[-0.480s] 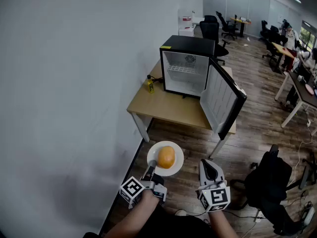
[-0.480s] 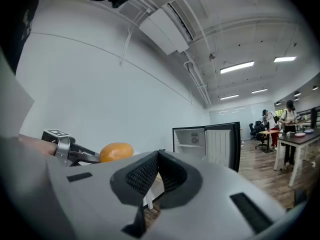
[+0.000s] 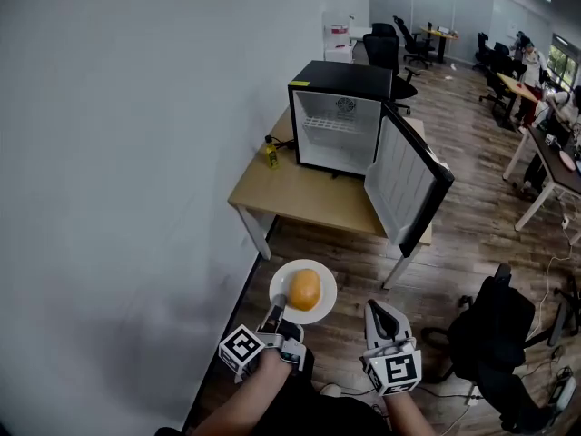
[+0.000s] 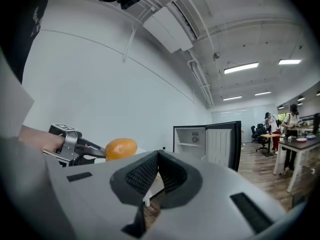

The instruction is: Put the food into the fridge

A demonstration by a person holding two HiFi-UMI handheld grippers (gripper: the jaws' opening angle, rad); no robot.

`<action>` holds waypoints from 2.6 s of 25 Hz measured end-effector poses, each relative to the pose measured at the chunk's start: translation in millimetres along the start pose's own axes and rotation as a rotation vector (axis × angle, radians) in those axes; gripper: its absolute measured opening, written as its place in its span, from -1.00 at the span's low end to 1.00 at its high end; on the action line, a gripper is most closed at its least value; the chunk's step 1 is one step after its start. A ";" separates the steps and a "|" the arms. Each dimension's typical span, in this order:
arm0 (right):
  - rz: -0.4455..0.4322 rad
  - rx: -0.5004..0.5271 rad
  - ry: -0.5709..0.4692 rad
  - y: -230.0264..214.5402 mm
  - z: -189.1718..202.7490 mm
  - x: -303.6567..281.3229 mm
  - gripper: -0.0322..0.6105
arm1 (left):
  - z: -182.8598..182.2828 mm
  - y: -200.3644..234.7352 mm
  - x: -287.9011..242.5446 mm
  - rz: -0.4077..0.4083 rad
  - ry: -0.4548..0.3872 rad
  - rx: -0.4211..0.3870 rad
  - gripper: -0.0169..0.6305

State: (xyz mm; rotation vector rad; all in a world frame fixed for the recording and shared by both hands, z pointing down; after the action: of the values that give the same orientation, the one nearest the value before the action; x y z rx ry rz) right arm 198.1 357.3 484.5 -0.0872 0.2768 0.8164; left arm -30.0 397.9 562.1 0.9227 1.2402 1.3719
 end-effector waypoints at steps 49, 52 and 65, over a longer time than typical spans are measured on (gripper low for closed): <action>0.283 -0.100 0.070 -148.4 -66.6 -326.9 -0.71 | -161.3 -6.8 -370.5 0.078 0.387 0.038 -0.87; 0.266 -0.071 0.061 -166.5 -70.0 -347.3 -0.71 | -165.6 -5.7 -399.1 0.090 0.373 0.037 -0.87; 0.245 -0.081 0.051 -257.6 -83.7 -419.7 -0.71 | -174.8 -8.5 -507.7 0.155 0.361 0.063 -0.86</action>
State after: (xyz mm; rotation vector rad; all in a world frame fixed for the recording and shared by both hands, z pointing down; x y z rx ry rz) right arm 95.1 -130.6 512.7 -0.1524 0.3059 1.0698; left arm -104.9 -133.8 569.1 0.8524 1.5137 1.6833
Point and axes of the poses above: the fingertips, and each gripper's own axes: x backward along the fingers, y to its left, z out of its underside, the point moved 4 cm from there along x, backward along the fingers, and after that the axes turned 10 degrees about y, right-handed, at the moved point
